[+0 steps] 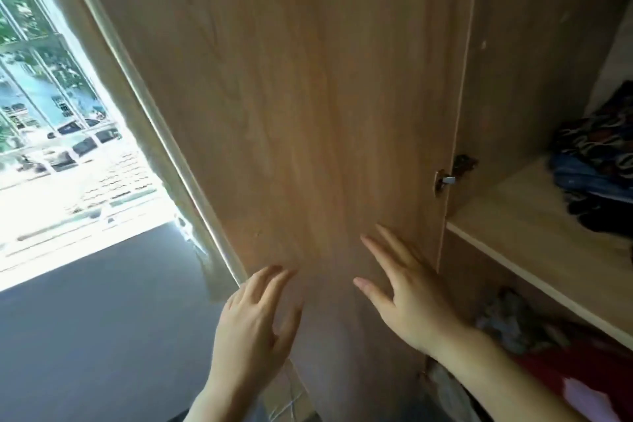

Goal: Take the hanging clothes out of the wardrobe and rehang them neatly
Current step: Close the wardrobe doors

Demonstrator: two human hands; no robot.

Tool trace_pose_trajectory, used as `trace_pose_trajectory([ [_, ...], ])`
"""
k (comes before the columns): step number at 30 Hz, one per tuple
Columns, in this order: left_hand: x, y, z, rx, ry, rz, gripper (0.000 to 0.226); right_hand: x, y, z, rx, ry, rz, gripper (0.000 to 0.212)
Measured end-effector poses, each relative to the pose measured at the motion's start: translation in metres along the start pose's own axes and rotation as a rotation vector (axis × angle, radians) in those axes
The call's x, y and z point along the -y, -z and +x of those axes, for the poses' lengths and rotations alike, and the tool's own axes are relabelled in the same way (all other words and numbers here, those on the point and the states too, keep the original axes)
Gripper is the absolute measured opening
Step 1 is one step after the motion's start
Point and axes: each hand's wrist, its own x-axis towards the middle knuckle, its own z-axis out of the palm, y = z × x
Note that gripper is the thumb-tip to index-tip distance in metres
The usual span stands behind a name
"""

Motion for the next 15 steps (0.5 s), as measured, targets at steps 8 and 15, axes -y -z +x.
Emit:
trace_pose_trajectory([
  [8,0.080,0.023,0.024,-0.116,0.140,-0.162,0.048,0.056,-0.060,0.047,-0.256,0.068,-0.051,0.071],
  [15,0.098,0.017,0.056,0.086,-0.042,-0.596,0.042,0.063,-0.087,0.046,-0.328,-0.056,-0.129,0.091],
])
